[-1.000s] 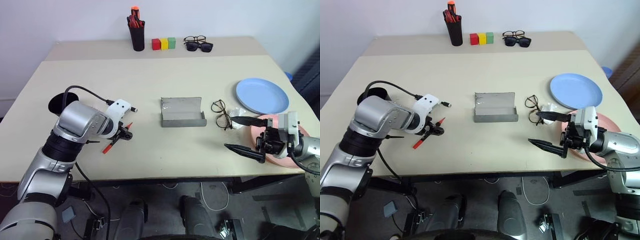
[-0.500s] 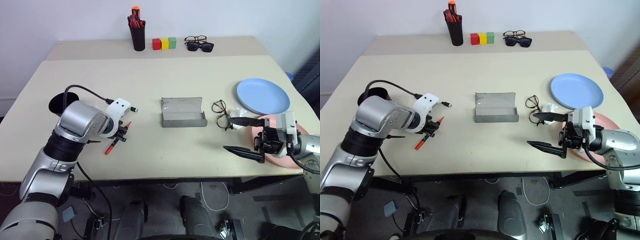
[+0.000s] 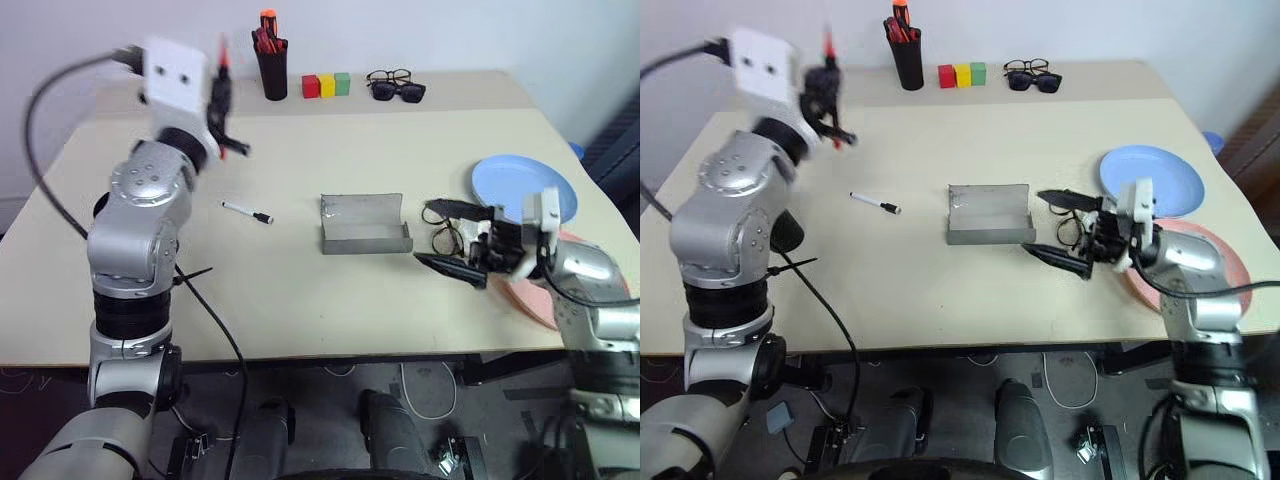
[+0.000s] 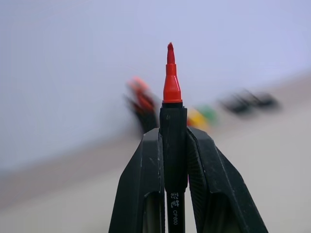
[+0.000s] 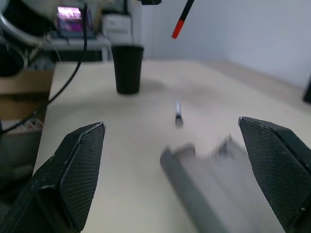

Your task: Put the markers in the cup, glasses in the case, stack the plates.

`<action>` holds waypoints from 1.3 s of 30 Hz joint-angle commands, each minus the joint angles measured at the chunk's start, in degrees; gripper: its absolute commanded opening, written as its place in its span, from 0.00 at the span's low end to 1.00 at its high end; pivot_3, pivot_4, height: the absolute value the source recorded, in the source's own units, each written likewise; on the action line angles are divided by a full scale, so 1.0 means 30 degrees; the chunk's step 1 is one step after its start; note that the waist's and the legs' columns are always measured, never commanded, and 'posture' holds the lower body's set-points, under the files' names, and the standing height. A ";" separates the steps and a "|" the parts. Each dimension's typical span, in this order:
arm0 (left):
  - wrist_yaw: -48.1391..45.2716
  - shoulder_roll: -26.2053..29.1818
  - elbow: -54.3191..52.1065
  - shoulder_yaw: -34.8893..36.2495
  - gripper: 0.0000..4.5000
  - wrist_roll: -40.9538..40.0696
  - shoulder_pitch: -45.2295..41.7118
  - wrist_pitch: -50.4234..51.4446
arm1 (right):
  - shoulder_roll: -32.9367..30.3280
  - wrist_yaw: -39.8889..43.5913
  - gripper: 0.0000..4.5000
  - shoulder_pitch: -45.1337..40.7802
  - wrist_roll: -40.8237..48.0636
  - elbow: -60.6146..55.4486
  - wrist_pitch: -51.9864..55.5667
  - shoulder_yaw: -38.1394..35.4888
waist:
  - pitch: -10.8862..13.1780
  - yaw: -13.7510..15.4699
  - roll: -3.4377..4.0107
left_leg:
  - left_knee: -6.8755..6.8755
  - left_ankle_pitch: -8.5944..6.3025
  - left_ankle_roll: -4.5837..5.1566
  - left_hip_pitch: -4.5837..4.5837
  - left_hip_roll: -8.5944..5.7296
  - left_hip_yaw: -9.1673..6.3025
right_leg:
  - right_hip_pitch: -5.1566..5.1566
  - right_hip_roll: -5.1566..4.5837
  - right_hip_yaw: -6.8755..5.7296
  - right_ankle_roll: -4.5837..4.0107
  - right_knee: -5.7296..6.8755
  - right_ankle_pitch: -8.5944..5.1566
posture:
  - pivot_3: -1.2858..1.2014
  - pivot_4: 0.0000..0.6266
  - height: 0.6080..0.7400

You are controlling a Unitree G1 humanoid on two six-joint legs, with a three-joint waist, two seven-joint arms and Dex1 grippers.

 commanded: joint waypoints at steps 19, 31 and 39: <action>0.3655 -0.1476 -0.3017 0.3605 0.10 0.2537 0.5443 -0.2157 | 0.1212 0.0953 1.00 -0.3025 -0.0581 0.2329 -0.0678 0.1009 | 0.0001 0.0391 -0.0004 | -0.0001 -0.0003 0.0005 -0.0012 -0.0006 -0.0003 | -0.0006 0.0000 -0.0004 0.0005 -0.0003 -0.0001 | 0.52 0.24 1.00; 0.3662 -0.1811 -0.1941 0.3728 0.10 0.2978 0.7900 -0.4337 | 0.1082 0.1066 1.00 -0.3259 -0.0689 0.2657 -0.0564 0.0979 | 0.0001 0.0427 -0.0004 | 0.0000 -0.0003 0.0005 -0.0010 -0.0006 -0.0003 | -0.0004 0.0000 -0.0004 0.0001 -0.0002 -0.0002 | 0.52 0.24 1.00; 0.3432 -0.2255 -0.1276 0.3196 0.10 0.3080 0.8640 -0.5381 | 0.0655 0.1027 1.00 -0.3216 -0.0660 0.2465 -0.0402 0.0779 | 0.0001 0.0420 -0.0004 | -0.0001 -0.0003 0.0005 -0.0011 -0.0006 -0.0003 | -0.0007 0.0001 -0.0004 0.0000 -0.0005 -0.0002 | 0.52 0.24 1.00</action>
